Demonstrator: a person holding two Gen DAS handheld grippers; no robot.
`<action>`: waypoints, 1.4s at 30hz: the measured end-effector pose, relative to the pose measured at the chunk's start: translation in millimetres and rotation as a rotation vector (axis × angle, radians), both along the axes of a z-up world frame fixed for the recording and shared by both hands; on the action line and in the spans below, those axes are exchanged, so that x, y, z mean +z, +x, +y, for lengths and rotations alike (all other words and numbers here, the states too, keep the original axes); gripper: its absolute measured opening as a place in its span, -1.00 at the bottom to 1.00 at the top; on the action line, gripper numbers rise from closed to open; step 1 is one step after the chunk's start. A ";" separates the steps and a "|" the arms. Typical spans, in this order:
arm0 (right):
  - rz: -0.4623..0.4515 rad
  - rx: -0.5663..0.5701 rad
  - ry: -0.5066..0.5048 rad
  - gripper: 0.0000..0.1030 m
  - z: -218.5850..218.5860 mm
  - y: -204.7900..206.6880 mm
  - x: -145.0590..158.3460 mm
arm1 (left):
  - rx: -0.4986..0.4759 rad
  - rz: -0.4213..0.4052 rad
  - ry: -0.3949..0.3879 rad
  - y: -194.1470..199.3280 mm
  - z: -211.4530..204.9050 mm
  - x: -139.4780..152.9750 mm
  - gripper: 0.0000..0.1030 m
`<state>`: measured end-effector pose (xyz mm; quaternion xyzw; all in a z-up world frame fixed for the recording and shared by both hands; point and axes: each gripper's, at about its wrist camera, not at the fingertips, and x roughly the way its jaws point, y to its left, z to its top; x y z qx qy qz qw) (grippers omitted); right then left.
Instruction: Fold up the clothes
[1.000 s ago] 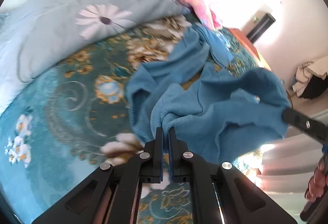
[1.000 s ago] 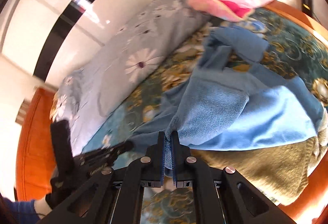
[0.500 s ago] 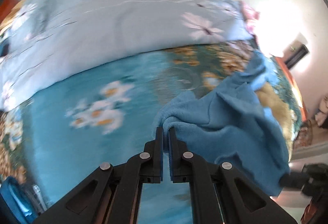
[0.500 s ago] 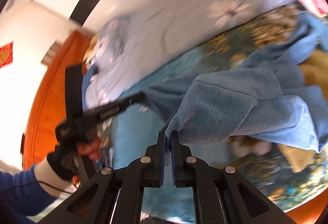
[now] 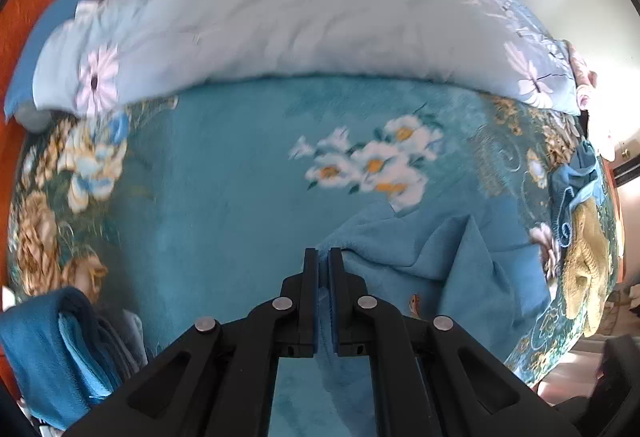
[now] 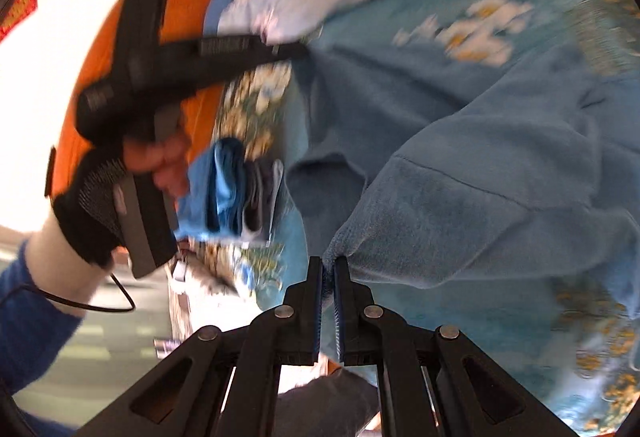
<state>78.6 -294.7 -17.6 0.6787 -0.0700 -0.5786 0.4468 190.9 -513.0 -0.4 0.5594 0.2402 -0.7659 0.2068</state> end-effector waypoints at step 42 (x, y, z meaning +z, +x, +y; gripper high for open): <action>0.487 0.839 0.436 -0.25 -232.6 -41.4 -126.5 | 0.951 0.044 0.516 210.8 122.6 -123.2 -0.90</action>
